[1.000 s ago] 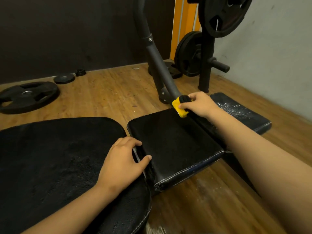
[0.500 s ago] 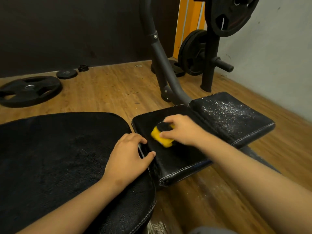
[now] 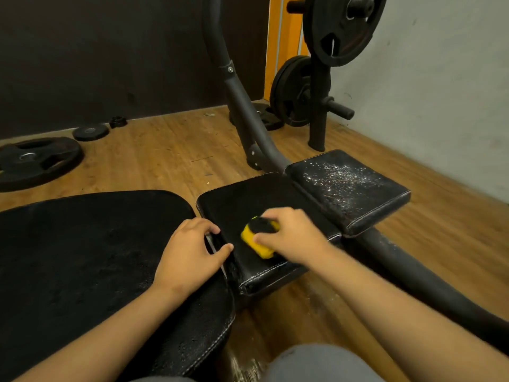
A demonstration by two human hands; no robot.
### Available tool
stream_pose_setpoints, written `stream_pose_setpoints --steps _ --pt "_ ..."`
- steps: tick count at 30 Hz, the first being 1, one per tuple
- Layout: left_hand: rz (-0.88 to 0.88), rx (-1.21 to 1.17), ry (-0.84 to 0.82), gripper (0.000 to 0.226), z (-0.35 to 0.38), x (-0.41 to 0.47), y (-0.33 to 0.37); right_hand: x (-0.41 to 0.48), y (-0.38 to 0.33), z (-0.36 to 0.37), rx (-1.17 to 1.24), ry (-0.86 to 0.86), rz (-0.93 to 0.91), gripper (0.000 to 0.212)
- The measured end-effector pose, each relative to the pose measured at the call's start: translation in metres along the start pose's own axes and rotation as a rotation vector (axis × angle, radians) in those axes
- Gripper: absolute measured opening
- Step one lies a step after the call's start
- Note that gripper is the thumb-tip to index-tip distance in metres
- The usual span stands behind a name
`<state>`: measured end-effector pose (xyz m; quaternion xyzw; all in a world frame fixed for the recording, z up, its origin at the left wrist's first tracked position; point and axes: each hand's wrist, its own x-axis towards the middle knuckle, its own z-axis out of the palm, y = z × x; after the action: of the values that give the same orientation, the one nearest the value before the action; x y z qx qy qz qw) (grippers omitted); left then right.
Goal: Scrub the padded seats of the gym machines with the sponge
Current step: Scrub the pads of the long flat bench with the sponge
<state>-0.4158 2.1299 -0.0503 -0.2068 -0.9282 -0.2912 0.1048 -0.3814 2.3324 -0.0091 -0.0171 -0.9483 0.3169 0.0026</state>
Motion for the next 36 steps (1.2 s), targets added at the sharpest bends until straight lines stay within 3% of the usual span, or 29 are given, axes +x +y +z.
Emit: stream_pose_setpoints --steps 2,5,11,19,26,36 --pt "0.007 -0.007 -0.014 0.028 -0.001 0.000 -0.001 -0.013 -0.019 0.018 0.018 -0.079 -0.078 0.012" --pt "0.009 -0.010 -0.023 0.028 -0.004 0.000 -0.001 -0.021 -0.004 0.012 0.022 -0.046 -0.052 0.011" --pt "0.006 -0.008 -0.056 0.024 -0.006 0.000 0.002 -0.047 0.080 -0.044 -0.031 0.277 0.162 0.015" --pt "0.194 0.068 -0.174 0.025 -0.006 0.023 0.043 -0.096 0.156 -0.048 0.257 0.532 0.295 0.015" --pt "0.459 -0.036 -0.337 0.030 0.060 0.067 0.135 -0.090 0.178 -0.023 0.512 0.678 0.197 0.019" --pt "0.573 -0.118 -0.288 0.019 0.139 0.113 0.162 -0.034 0.189 0.003 0.224 0.763 -0.109 0.029"
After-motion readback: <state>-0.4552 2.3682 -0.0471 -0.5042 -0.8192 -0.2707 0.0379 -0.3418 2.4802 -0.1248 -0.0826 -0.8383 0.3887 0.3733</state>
